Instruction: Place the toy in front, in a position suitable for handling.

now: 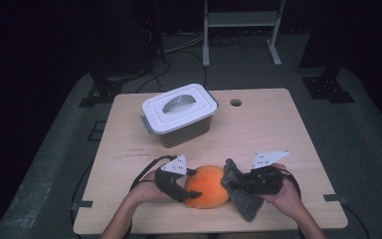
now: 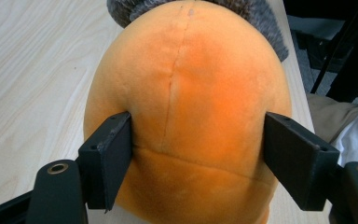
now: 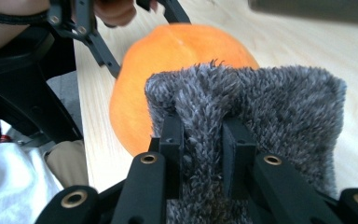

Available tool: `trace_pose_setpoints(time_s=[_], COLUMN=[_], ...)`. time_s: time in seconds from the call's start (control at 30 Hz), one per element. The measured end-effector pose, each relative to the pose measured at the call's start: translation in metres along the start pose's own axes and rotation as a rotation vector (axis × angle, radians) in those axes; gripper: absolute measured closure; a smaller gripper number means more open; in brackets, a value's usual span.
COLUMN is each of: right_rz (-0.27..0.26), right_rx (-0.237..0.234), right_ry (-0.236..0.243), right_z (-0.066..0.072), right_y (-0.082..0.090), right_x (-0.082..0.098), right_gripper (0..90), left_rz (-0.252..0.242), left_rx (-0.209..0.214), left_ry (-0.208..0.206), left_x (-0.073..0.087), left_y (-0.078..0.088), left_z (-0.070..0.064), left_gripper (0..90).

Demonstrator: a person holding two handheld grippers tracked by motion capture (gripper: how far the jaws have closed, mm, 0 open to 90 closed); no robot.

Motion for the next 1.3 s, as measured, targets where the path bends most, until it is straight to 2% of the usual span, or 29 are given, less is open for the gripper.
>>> trace_pose_setpoints(time_s=[0.03,0.1,0.13,0.2,0.3,0.37,0.5,0.53,0.6,0.67,0.77,0.83,0.87,0.9,0.97,1.03,1.1,1.17,1.23,1.3], right_rz=[0.009,0.041,0.044,0.023,-0.067,-0.095,-0.016,-0.008,0.004,0.003,0.005,0.001,-0.006,-0.013,-0.058,-0.081,-0.075,-0.057,-0.048,-0.035], right_rx=[0.003,0.048,0.051,0.042,0.003,-0.017,-0.008,-0.026,-0.024,-0.028,-0.020,-0.009,0.009,0.019,0.026,0.026,0.030,0.025,0.006,-0.013], right_ry=[-0.010,-0.018,-0.031,-0.045,-0.048,-0.030,0.010,0.009,0.011,-0.003,-0.005,-0.006,-0.002,0.001,-0.001,0.009,0.018,0.026,0.017,0.016], right_z=[-0.003,-0.010,-0.012,-0.012,-0.003,0.003,0.005,0.005,0.005,0.004,0.003,0.002,0.000,0.000,0.000,0.003,0.005,0.006,0.006,0.007], right_y=[0.000,0.003,0.004,0.007,0.010,0.007,-0.003,-0.004,-0.001,0.000,0.001,0.003,0.005,0.007,0.012,0.012,0.008,0.002,-0.002,-0.004], right_x=[0.002,0.007,0.008,0.007,-0.007,-0.015,-0.005,-0.004,-0.003,-0.002,-0.004,-0.007,-0.009,-0.011,-0.017,-0.022,-0.024,-0.022,-0.018,-0.015], right_gripper=[72.3,72.3,72.4,72.4,72.3,72.2,72.1,72.2,72.0,72.0,72.2,72.2,72.2,72.3,72.5,72.3,72.1,72.0,72.0,72.0], left_rz=[-0.002,0.002,0.002,0.009,0.012,0.017,-0.002,-0.004,0.008,0.013,-0.007,-0.037,-0.046,-0.059,-0.064,-0.071,-0.066,-0.062,-0.060,-0.048], left_rx=[-0.002,-0.002,-0.004,-0.007,0.001,0.004,0.004,0.001,-0.033,-0.041,-0.064,-0.112,-0.125,-0.131,-0.132,-0.112,-0.099,-0.092,-0.082,-0.096], left_ry=[0.004,0.001,-0.002,-0.005,-0.016,-0.020,0.001,0.007,0.025,0.053,0.011,-0.072,-0.078,-0.078,-0.104,-0.126,-0.130,-0.110,-0.060,-0.031], left_x=[0.000,0.000,0.000,-0.001,-0.005,-0.007,-0.011,-0.012,-0.014,-0.012,-0.011,-0.016,-0.018,-0.021,-0.021,-0.021,-0.022,-0.020,-0.020,-0.019], left_y=[0.000,0.000,0.000,-0.001,-0.003,-0.004,-0.003,-0.003,-0.006,-0.010,-0.011,-0.008,-0.007,-0.007,-0.010,-0.012,-0.012,-0.011,-0.012,-0.015], left_z=[0.000,0.000,-0.001,-0.002,-0.005,-0.007,-0.006,-0.006,-0.004,-0.003,-0.005,-0.008,-0.007,-0.008,-0.009,-0.011,-0.013,-0.012,-0.009,-0.006], left_gripper=[26.2,26.2,26.2,26.1,25.6,24.3,18.8,16.8,9.9,10.3,23.7,34.4,37.2,37.9,37.9,37.7,35.7,30.8,20.9,10.5])
Point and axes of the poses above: each handheld gripper's, and its own axes: y roughly backward along the jaws, x roughly out of its underside, z roughly to its left, the point moved 3 cm from there along -y, roughly forward along the jaws, and after that the axes turned 10 degrees about -z, right-handed, at the moved point
